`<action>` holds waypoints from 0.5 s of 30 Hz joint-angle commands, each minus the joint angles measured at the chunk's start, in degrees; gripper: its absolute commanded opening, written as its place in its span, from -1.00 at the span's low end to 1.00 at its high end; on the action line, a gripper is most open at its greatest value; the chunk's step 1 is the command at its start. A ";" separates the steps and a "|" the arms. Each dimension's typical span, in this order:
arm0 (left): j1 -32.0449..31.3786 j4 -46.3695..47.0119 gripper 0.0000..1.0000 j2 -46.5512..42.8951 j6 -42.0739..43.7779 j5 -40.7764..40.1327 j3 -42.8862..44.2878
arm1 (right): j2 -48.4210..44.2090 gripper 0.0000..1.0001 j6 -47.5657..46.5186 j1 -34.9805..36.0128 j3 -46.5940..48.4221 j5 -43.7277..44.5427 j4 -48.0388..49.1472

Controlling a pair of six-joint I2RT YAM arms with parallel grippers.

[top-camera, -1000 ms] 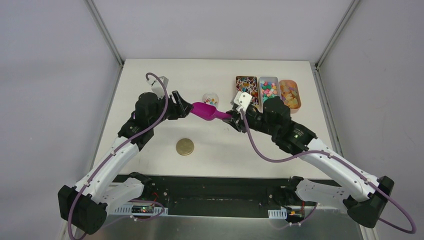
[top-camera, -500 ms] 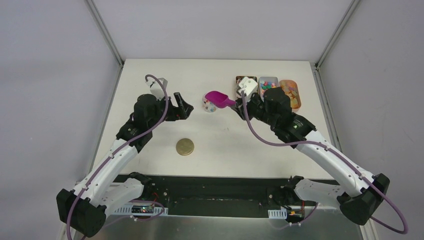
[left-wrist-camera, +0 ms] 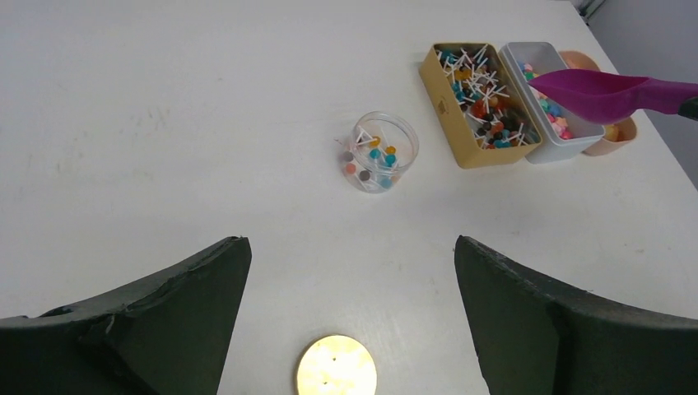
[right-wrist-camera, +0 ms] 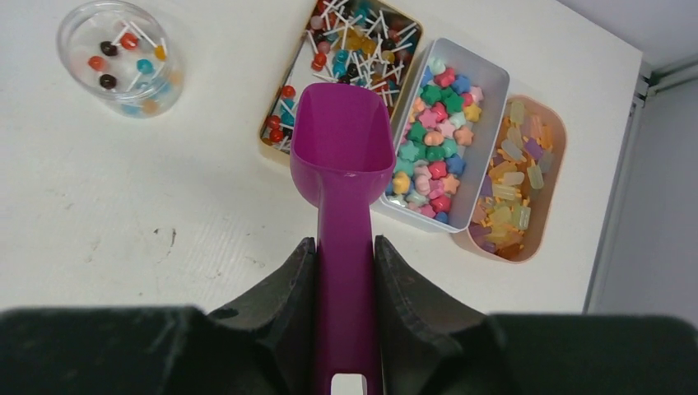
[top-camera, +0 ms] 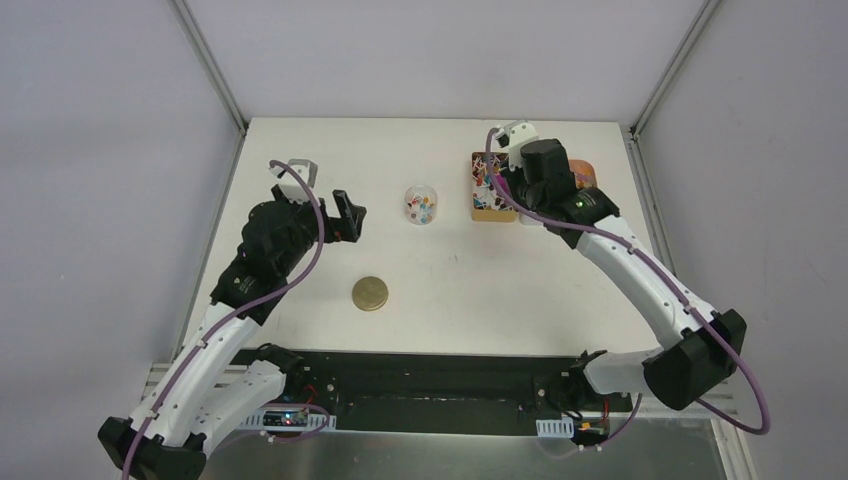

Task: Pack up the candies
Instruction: Scoop the fake candies from the storage box.

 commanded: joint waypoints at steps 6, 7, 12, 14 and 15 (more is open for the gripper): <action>0.35 1.89 0.98 -5.42 4.00 -6.12 -4.33 | 10.11 -1.00 4.27 -1.52 10.35 6.53 -7.34; 0.35 1.84 0.98 -5.60 4.14 -6.06 -4.25 | 11.37 -1.00 4.36 -1.53 10.88 6.47 -7.82; 0.34 1.90 0.98 -7.27 4.22 -6.63 -4.41 | 18.33 -1.00 4.89 -1.97 14.72 7.19 -11.20; 0.35 1.97 0.98 -7.91 4.27 -7.16 -4.63 | 20.34 -1.00 5.11 -2.06 15.76 6.73 -11.37; 0.35 2.04 0.98 -8.06 4.35 -7.36 -4.66 | 21.27 -1.00 5.13 -2.07 16.36 6.39 -11.31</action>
